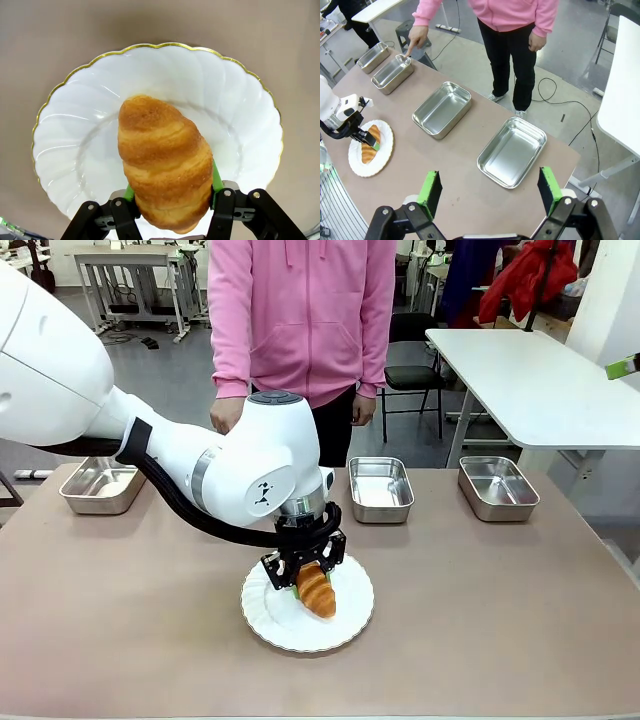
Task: Place the bread in the container.
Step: Place the Butter Roll into the Airtight Container indicated by the human.
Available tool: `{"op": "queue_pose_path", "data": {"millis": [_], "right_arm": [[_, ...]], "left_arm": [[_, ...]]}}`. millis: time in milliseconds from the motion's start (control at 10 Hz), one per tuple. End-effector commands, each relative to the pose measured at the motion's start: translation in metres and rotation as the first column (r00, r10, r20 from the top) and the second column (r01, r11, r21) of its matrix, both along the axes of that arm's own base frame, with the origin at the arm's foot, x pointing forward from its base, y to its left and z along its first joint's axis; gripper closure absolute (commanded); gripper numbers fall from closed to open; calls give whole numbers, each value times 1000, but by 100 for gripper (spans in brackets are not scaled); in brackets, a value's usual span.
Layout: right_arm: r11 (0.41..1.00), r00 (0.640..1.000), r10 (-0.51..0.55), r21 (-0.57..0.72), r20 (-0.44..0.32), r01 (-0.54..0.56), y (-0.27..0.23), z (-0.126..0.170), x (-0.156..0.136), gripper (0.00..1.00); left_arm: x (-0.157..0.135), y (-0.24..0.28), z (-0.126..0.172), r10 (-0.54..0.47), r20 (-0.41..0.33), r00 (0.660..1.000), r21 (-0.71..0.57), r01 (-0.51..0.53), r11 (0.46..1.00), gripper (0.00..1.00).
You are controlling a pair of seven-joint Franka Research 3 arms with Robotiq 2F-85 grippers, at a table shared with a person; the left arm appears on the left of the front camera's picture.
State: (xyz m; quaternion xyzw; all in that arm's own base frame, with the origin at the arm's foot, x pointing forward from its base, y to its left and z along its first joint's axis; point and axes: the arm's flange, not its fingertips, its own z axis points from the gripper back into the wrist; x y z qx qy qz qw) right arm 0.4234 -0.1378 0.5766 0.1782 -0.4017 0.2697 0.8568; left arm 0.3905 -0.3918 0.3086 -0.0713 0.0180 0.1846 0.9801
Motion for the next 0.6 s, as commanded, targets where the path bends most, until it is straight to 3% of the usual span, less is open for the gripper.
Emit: {"op": "queue_pose_path", "data": {"millis": [0,200,300,500], "right_arm": [[1000,999,21,8,26,-21,-2,1,2,0],[1000,999,21,8,26,-21,-2,1,2,0],[1000,999,21,8,26,-21,-2,1,2,0],[1000,999,21,8,26,-21,-2,1,2,0]], "left_arm": [[0,0,-1,17,-18,1000,-15,-18,1000,43],[0,0,0,6,-4,1000,-4,-6,1000,43],[4,16,22,-38,88,995,31,36,999,43],[31,42,72,-124,153,980,31,121,992,43]]}}
